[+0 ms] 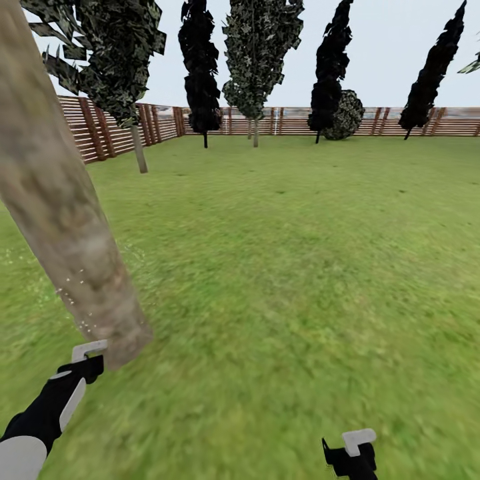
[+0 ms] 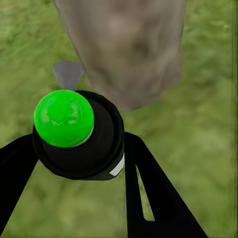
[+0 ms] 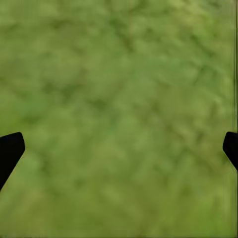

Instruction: In the garden, pick up the pesticide atomizer on the floor and spray pesticide onto both trees until each tree trunk is fully covered.

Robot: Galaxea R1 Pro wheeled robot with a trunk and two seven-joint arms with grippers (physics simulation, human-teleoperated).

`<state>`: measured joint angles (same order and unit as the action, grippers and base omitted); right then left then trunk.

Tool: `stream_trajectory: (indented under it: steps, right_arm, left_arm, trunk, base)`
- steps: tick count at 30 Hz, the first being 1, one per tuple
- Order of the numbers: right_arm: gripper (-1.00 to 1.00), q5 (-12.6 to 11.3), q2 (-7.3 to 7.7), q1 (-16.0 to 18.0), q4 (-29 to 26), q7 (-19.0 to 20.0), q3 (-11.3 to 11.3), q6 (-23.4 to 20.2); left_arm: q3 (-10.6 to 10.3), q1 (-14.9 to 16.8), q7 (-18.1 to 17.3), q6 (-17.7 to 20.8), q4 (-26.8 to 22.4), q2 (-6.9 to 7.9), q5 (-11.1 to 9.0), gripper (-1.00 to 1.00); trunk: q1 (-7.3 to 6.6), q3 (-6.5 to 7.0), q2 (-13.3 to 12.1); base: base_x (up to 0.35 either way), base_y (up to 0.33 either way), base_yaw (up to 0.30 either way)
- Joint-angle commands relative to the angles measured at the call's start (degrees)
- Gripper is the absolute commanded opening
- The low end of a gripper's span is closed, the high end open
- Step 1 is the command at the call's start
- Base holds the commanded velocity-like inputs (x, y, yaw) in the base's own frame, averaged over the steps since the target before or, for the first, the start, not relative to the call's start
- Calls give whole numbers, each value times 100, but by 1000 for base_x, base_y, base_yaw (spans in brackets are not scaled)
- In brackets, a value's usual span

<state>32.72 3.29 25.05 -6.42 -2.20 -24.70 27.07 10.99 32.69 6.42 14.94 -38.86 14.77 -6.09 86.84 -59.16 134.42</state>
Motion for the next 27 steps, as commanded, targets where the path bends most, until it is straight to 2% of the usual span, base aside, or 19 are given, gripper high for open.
stream_trajectory:
  steps: [1, 12, 23, 26, 27]
  right_arm:
    - [100, 4, 3, 0, 0, 0, 0, 0]
    - [100, 6, -2, 0, 0, 0, 0, 0]
    - [100, 6, -4, -4, 0, 0, 0, 0]
    - [100, 6, -4, -2, 0, 0, 0, 0]
    - [100, 6, -4, -3, 0, 0, 0, 0]
  left_arm:
    - [0, 0, 0, 0, -6, 0, 2, -100]
    - [10, 0, 7, 0, -8, 0, 3, -100]
    - [21, 0, 9, -1, -8, 25, 3, -100]
    - [278, 0, 7, -8, -8, 18, 34, -100]
    - [294, 0, 6, -8, -8, 12, 48, -100]
  trunk:
    - [0, 0, 0]
    - [0, 0, 0]
    - [0, 0, 0]
    - [0, 0, 0]
    - [0, 0, 0]
  base:
    - [171, -230, 4]
    - [171, -230, 8]
    - [29, -266, 268]
    - [18, -273, 278]
    - [111, -270, 278]
